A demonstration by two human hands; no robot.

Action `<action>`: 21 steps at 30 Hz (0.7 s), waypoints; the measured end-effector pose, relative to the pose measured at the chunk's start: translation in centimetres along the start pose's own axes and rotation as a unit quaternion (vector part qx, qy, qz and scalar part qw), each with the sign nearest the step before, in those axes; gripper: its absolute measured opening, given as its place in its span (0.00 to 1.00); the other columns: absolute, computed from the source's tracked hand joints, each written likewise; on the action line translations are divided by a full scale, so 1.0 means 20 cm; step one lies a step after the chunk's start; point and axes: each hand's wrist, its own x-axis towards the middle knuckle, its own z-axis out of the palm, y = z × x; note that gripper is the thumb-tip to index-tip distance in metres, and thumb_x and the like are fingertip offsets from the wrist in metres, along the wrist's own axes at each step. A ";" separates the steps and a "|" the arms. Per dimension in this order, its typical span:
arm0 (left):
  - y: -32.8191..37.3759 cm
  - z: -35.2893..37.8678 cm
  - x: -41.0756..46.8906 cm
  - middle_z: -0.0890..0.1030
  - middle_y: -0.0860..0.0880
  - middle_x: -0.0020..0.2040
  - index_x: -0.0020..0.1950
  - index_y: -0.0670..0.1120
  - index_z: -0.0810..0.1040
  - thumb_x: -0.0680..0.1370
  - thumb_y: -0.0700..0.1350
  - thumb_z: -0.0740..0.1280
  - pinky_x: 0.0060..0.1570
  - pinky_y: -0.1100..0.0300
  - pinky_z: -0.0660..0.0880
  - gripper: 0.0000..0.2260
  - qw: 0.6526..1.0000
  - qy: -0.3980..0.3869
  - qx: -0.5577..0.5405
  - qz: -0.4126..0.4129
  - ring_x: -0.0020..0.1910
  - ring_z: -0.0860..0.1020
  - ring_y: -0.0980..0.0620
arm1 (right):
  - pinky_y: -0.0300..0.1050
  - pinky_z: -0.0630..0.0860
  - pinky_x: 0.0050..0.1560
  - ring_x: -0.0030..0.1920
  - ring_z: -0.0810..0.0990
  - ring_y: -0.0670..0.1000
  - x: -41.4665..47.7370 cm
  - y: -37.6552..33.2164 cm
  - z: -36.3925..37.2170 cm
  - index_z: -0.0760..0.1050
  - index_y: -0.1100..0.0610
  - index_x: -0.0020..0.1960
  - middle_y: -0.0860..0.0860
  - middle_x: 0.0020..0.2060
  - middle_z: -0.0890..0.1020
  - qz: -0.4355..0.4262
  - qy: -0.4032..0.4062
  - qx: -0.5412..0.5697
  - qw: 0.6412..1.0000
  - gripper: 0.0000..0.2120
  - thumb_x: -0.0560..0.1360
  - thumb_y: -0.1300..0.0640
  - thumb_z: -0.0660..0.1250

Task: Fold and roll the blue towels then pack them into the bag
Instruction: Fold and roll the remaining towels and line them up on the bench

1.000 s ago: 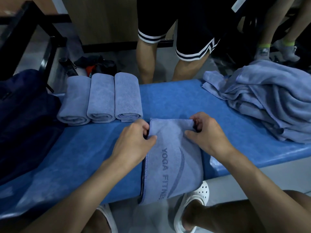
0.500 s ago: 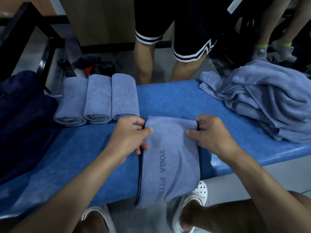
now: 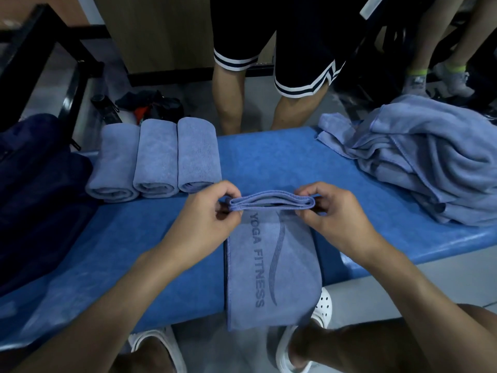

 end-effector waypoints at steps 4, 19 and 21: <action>-0.01 -0.02 -0.02 0.80 0.49 0.47 0.46 0.52 0.74 0.74 0.34 0.68 0.41 0.45 0.75 0.12 0.993 -0.019 0.094 0.068 0.39 0.77 0.46 | 0.45 0.77 0.50 0.48 0.81 0.47 -0.04 0.01 -0.02 0.79 0.56 0.44 0.47 0.49 0.82 -0.081 -0.022 -0.066 0.994 0.10 0.69 0.70 0.73; -0.08 -0.01 -0.04 0.73 0.54 0.63 0.42 0.49 0.65 0.73 0.31 0.66 0.50 0.75 0.64 0.15 0.954 -0.084 0.232 0.170 0.51 0.72 0.60 | 0.49 0.81 0.49 0.53 0.82 0.53 -0.05 0.08 -0.02 0.81 0.58 0.47 0.48 0.59 0.81 -0.176 -0.049 -0.334 0.925 0.11 0.70 0.71 0.68; -0.09 0.00 -0.04 0.73 0.54 0.65 0.42 0.48 0.65 0.73 0.32 0.65 0.54 0.64 0.70 0.14 0.946 -0.077 0.260 0.178 0.58 0.73 0.51 | 0.52 0.81 0.47 0.53 0.81 0.54 -0.06 0.07 -0.02 0.82 0.58 0.48 0.48 0.59 0.81 -0.169 -0.054 -0.350 0.920 0.10 0.70 0.70 0.69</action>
